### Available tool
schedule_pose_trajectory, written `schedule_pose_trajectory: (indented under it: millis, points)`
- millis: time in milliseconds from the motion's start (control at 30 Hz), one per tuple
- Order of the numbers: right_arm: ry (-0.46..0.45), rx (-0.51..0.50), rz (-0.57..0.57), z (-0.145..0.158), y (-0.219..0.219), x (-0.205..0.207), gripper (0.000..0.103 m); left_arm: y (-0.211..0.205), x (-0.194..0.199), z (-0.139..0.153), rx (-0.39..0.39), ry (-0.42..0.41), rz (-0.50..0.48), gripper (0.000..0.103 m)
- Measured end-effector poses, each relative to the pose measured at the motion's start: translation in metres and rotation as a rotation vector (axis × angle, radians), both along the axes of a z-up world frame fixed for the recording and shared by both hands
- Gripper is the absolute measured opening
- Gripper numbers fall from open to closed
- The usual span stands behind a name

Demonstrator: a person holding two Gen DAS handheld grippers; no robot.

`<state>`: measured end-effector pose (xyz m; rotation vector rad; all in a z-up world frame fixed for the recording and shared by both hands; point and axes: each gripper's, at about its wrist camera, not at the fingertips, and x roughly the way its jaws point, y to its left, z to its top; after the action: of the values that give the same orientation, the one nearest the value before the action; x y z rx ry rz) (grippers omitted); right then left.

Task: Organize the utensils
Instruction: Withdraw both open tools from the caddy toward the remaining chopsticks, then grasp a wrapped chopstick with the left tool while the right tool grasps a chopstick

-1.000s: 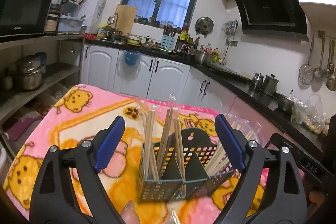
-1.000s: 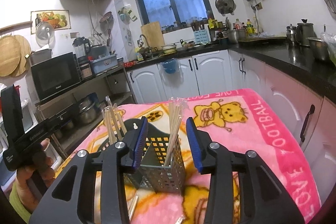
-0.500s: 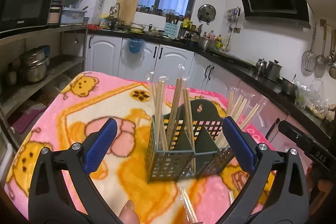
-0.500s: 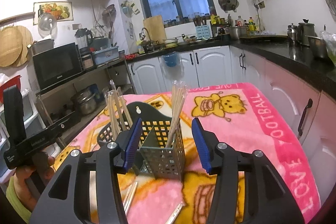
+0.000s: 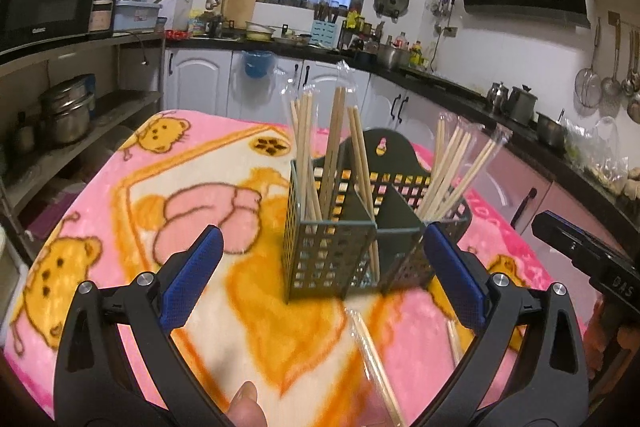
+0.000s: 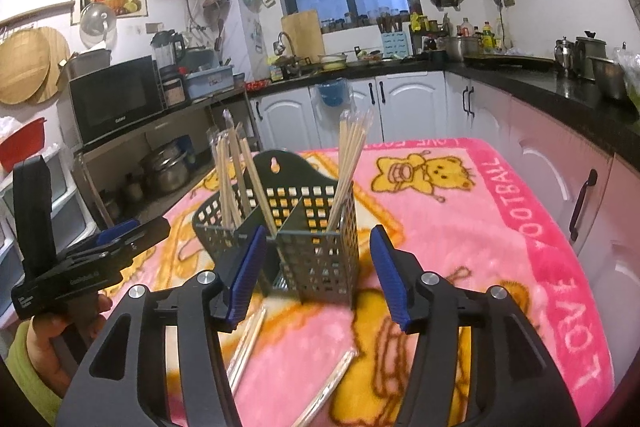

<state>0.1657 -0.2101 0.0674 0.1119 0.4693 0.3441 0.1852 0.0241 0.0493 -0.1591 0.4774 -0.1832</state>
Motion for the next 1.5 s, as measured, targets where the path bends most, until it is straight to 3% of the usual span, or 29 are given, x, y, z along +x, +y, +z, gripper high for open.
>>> schedule_pose_trajectory:
  millis: [600, 933, 1000, 1067, 1233, 1500]
  points:
    - [0.086, -0.043, 0.019, -0.027, -0.007, -0.015, 0.056, -0.014, -0.007, -0.024, 0.042, 0.073, -0.028, 0.092]
    - [0.211, -0.081, 0.051, -0.053, -0.008, -0.006, 0.055, -0.031, 0.004, -0.052, 0.062, 0.207, -0.108, 0.092]
    - [0.239, -0.089, 0.063, -0.06, -0.006, -0.003, 0.05, -0.033, 0.006, -0.057, 0.057, 0.233, -0.123, 0.092]
    - [0.271, -0.096, 0.075, -0.066, -0.004, 0.0, 0.047, -0.036, 0.009, -0.063, 0.054, 0.264, -0.141, 0.089]
    - [0.358, -0.102, 0.085, -0.082, -0.001, 0.013, 0.04, -0.038, 0.021, -0.078, 0.021, 0.357, -0.181, 0.071]
    - [0.48, -0.103, 0.072, -0.106, 0.001, 0.041, 0.036, -0.051, 0.043, -0.091, 0.017, 0.446, -0.205, 0.058]
